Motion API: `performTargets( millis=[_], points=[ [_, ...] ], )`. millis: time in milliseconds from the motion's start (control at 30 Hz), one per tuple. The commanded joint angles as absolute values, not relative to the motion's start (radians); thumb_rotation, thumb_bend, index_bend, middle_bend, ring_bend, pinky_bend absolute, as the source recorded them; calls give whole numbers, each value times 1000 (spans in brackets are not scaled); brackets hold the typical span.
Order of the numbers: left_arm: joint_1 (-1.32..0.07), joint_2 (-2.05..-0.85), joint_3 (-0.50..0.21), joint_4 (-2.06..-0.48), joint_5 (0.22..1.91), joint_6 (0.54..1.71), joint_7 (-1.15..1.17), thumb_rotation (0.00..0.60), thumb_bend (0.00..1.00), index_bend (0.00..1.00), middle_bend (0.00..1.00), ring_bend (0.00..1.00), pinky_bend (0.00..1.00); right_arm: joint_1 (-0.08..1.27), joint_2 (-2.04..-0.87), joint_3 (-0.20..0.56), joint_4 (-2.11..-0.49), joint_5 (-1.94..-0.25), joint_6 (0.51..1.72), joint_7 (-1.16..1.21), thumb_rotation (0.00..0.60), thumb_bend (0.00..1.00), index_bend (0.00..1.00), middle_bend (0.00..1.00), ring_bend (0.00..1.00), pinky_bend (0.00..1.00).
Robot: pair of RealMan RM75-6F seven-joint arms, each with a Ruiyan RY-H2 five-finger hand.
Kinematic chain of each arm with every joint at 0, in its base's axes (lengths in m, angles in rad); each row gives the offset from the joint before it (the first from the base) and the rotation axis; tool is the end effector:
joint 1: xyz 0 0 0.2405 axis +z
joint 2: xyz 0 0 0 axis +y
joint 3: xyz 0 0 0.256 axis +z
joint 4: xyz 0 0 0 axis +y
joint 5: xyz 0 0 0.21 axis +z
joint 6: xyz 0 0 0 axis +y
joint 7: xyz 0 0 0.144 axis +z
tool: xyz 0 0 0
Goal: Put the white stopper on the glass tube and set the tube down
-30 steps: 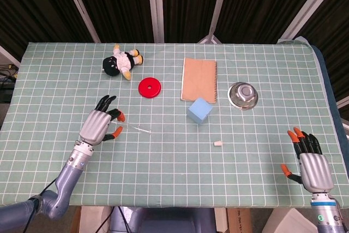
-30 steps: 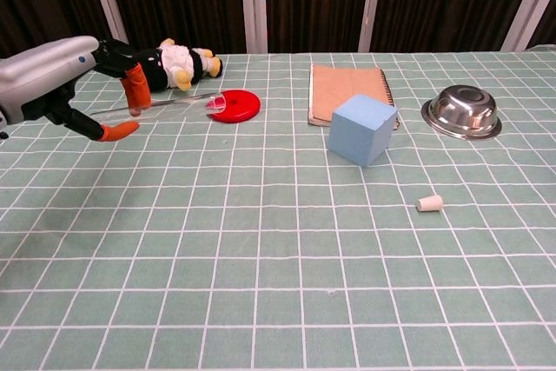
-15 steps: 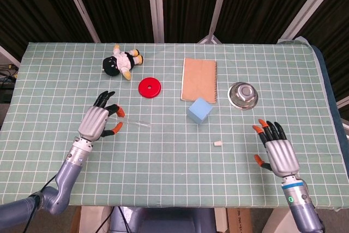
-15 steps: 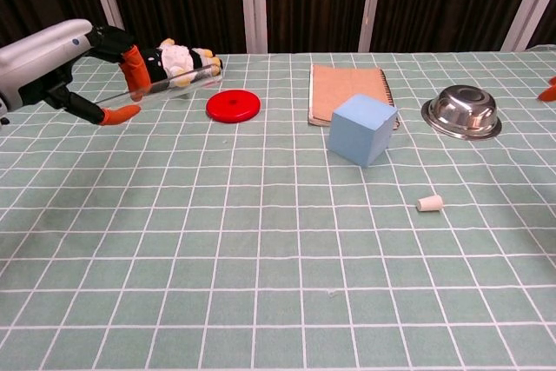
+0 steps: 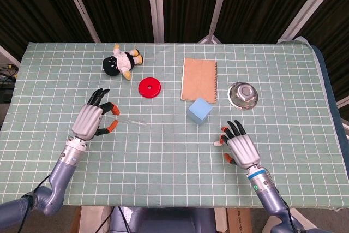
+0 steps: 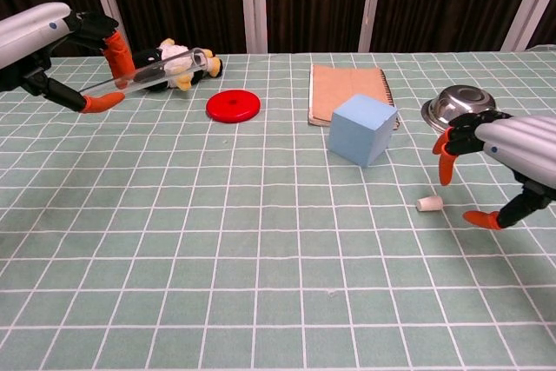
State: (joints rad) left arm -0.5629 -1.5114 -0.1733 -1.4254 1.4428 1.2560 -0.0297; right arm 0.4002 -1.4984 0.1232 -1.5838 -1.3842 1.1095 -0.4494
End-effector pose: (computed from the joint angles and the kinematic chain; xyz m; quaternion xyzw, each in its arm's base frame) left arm -0.1787 0.3218 0.0371 -0.6486 -0.3678 -0.5240 0.4117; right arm -0.2088 -0.2615 0.0044 0.7360 -0.3462 0.3493 0.4652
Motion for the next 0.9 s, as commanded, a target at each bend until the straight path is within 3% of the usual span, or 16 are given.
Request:
performTargets(
  millis=[33, 900],
  points=[
    [-559, -1503, -170, -1430, 1445, 1258, -31, 600, 566, 555, 498, 81, 0, 419, -1528, 131, -1559, -1369, 1102, -468, 600, 316, 473, 232, 57, 0],
    [-554, -1462, -170, -1448, 1452, 1263, -38, 600, 566, 559, 498, 81, 0, 472, -1611, 140, -1470, -1241, 1088, -540, 600, 319, 479, 232, 56, 0]
  ],
)
